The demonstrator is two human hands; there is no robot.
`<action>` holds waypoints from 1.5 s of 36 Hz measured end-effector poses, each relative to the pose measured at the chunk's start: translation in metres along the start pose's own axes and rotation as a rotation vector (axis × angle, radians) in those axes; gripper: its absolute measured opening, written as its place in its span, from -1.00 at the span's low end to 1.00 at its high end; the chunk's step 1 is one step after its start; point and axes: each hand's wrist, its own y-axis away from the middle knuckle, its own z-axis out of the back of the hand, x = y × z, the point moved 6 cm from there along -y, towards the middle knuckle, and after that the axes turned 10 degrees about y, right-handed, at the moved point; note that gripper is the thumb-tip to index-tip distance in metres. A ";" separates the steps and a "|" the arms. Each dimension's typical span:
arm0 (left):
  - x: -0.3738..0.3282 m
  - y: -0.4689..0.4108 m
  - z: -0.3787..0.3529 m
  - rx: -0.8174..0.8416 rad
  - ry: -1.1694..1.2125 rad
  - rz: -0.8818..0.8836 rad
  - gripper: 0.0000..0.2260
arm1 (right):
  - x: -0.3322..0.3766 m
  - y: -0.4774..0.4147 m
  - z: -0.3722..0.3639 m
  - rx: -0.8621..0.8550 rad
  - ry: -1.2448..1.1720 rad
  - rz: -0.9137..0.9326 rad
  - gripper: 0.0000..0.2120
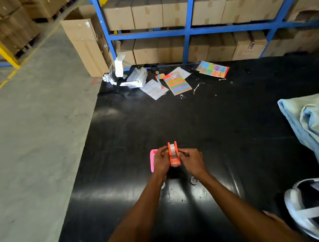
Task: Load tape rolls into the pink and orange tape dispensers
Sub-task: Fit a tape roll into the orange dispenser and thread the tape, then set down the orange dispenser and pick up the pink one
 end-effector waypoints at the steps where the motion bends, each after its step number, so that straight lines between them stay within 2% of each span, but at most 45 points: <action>1: 0.000 0.000 0.002 -0.019 -0.029 -0.009 -0.82 | -0.002 0.000 -0.001 0.004 -0.010 -0.017 -0.86; 9: 0.033 -0.015 -0.011 0.067 -0.080 0.149 -0.77 | -0.049 -0.024 -0.024 0.035 0.014 -0.178 -0.86; 15: 0.044 -0.018 -0.022 0.159 -0.200 0.115 -0.76 | -0.073 -0.034 -0.046 0.123 0.089 -0.263 -0.81; 22: 0.068 -0.034 -0.019 0.188 -0.228 0.105 -0.74 | -0.087 -0.041 -0.062 0.099 0.107 -0.362 -0.84; 32: 0.068 -0.037 -0.019 0.173 -0.271 0.143 -0.68 | -0.091 -0.044 -0.069 0.063 0.078 -0.369 -0.83; 40: 0.036 -0.018 -0.020 0.176 -0.384 0.091 -0.78 | -0.085 -0.038 -0.063 -0.001 0.147 -0.375 -0.75; 43: 0.031 -0.009 -0.004 0.174 -0.318 0.067 -0.76 | -0.064 -0.034 -0.053 -0.083 0.246 -0.263 -0.79; 46: 0.044 -0.022 0.037 0.071 -0.294 0.005 -0.75 | -0.035 -0.034 -0.052 -0.105 0.313 -0.097 -0.84; 50: 0.013 -0.023 0.082 0.053 -0.376 -0.099 -0.59 | -0.005 -0.040 -0.073 0.063 0.421 0.095 -0.89; 54: 0.007 -0.037 0.108 0.239 -0.565 -0.119 -0.26 | 0.012 -0.049 -0.099 0.236 0.583 0.207 -0.87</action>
